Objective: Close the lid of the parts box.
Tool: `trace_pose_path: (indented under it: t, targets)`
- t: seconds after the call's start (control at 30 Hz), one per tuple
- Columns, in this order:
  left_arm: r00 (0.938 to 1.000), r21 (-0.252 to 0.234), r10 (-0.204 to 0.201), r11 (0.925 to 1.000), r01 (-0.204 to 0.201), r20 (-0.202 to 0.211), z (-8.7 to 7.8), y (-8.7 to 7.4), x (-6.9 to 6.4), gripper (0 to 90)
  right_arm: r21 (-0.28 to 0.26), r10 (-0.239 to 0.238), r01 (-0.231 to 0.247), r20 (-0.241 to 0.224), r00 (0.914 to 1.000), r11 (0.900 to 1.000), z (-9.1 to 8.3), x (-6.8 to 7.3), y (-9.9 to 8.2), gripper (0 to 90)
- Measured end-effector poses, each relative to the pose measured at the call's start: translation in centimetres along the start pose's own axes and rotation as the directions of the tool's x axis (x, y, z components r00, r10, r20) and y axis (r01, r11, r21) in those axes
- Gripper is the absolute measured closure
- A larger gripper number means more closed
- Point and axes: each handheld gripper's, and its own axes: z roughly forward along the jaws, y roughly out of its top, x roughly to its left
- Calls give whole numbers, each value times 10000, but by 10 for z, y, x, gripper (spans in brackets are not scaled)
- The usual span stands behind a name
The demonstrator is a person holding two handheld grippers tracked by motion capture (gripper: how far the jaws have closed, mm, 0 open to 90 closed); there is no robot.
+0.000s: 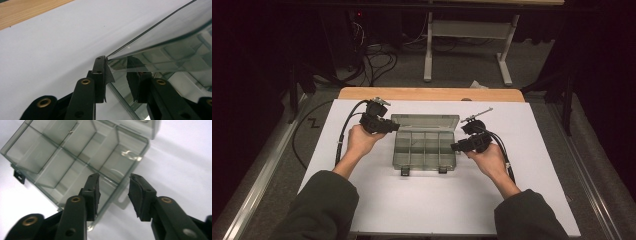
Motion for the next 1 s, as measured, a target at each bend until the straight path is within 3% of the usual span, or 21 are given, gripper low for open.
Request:
trace_pose_path:
  t: [0.2, 0.67, 1.0]
  targets:
    - [10000, 13, 74, 10000, -74, 5, -3, -2, -2, 688, -764, 4, -5, -9, 10000, 9971, -11, -3, 3, 684]
    - [9993, -8, 369, 9993, -369, 74, -6, -8, -7, 688, -1487, -46, 99, 357, 9994, 9888, -30, -3, 24, 695]
    - [9997, 257, 264, 9993, -264, 11, -11, -11, -3, 687, -1319, 32, 27, 444, 9990, 9913, -28, -6, 28, 722]
